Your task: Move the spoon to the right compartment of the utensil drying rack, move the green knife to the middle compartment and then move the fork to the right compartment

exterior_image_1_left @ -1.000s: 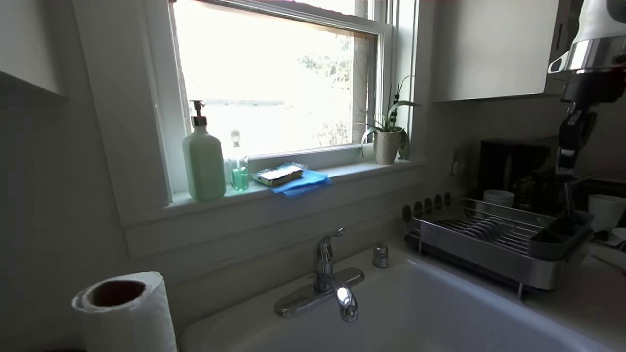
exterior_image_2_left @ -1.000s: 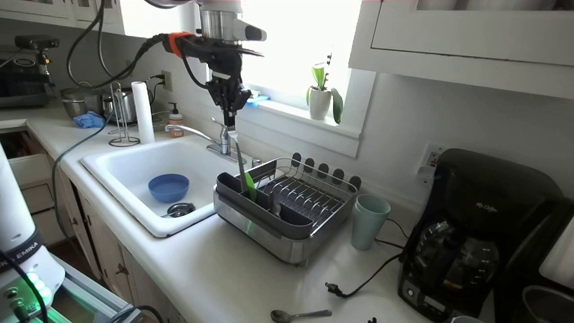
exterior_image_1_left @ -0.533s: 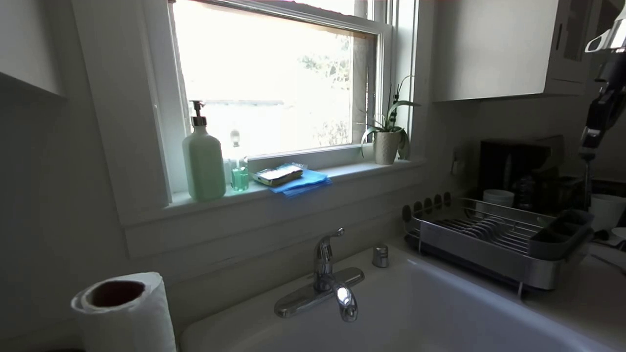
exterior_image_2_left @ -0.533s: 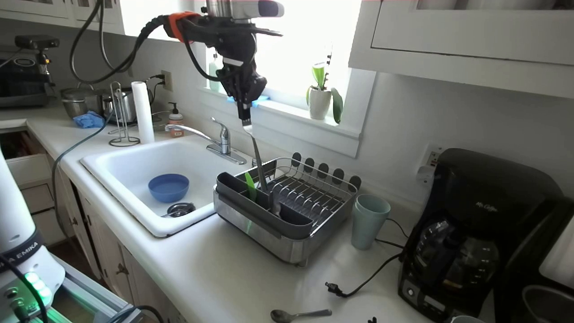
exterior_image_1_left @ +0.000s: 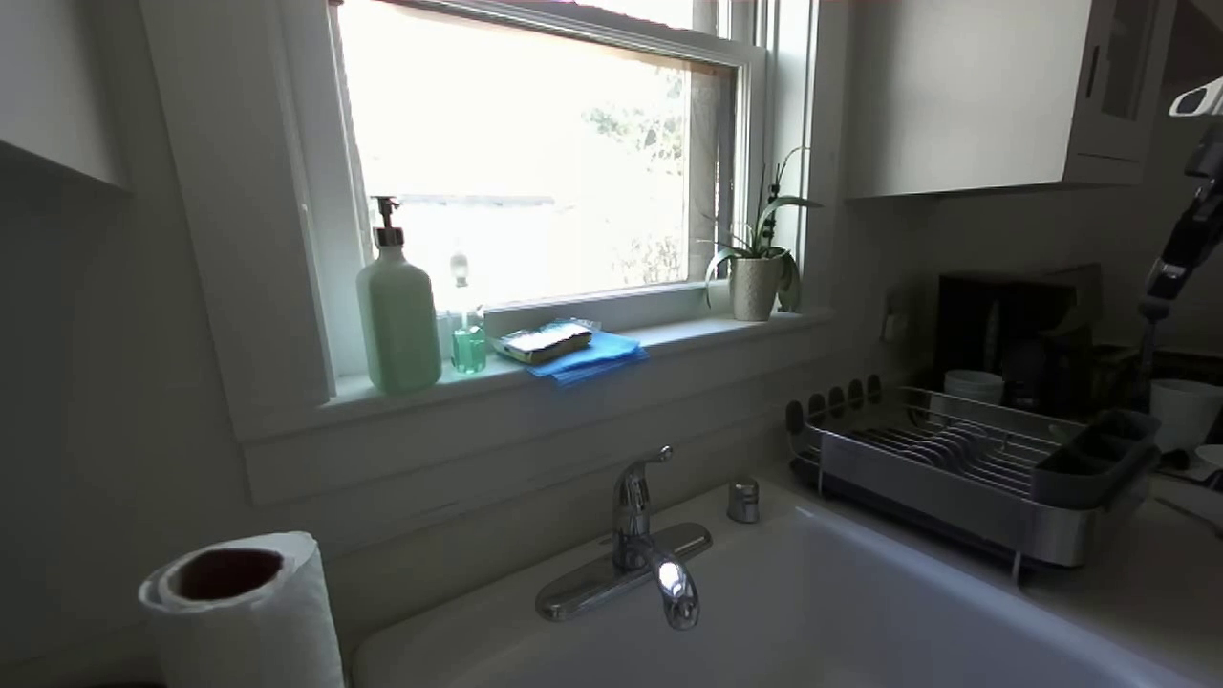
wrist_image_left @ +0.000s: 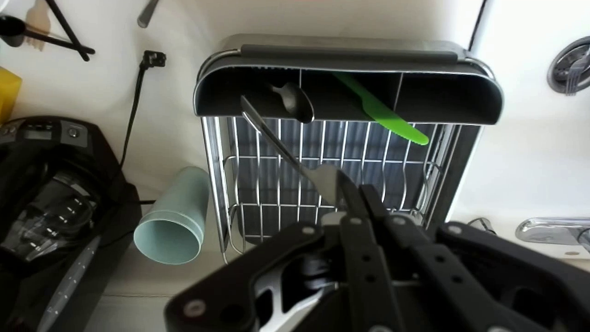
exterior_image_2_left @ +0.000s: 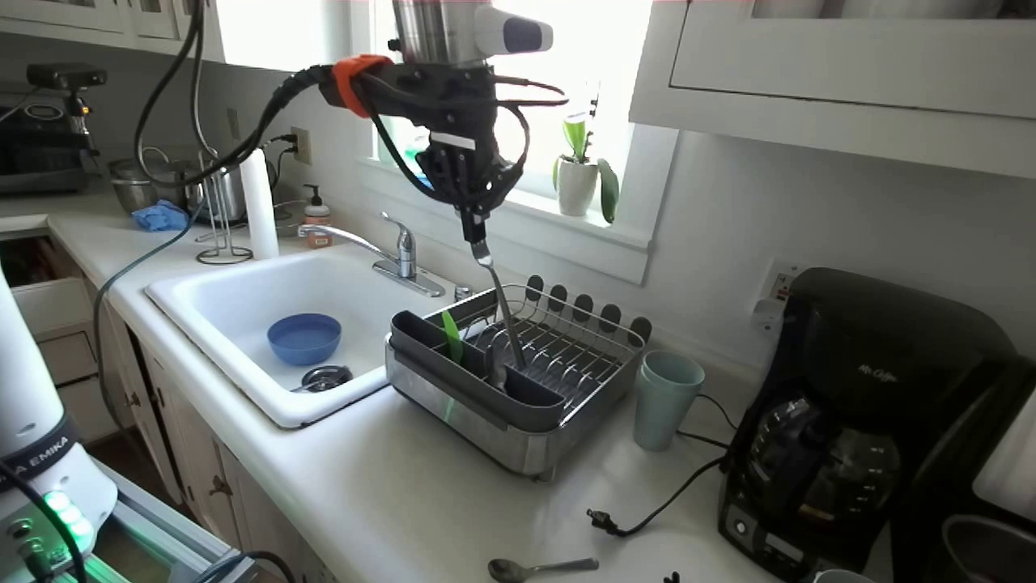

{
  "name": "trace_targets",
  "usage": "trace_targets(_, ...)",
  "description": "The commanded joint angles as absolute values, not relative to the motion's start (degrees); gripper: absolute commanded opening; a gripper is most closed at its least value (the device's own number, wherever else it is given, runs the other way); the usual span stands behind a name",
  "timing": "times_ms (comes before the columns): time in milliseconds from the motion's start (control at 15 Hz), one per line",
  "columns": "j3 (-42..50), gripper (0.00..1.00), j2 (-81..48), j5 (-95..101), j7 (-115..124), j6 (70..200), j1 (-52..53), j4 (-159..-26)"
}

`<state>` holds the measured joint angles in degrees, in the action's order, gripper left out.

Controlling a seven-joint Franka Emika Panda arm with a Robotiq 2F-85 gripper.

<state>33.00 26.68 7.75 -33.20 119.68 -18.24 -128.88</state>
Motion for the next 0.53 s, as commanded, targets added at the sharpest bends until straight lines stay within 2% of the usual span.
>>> trace_targets(0, 36.1, 0.01, 24.1, 3.6, -38.8, 122.5, -16.2, -129.1)
trace_targets(467, 38.0, 0.01, 17.4, -2.3, -43.7, 122.2, -15.1, -128.8)
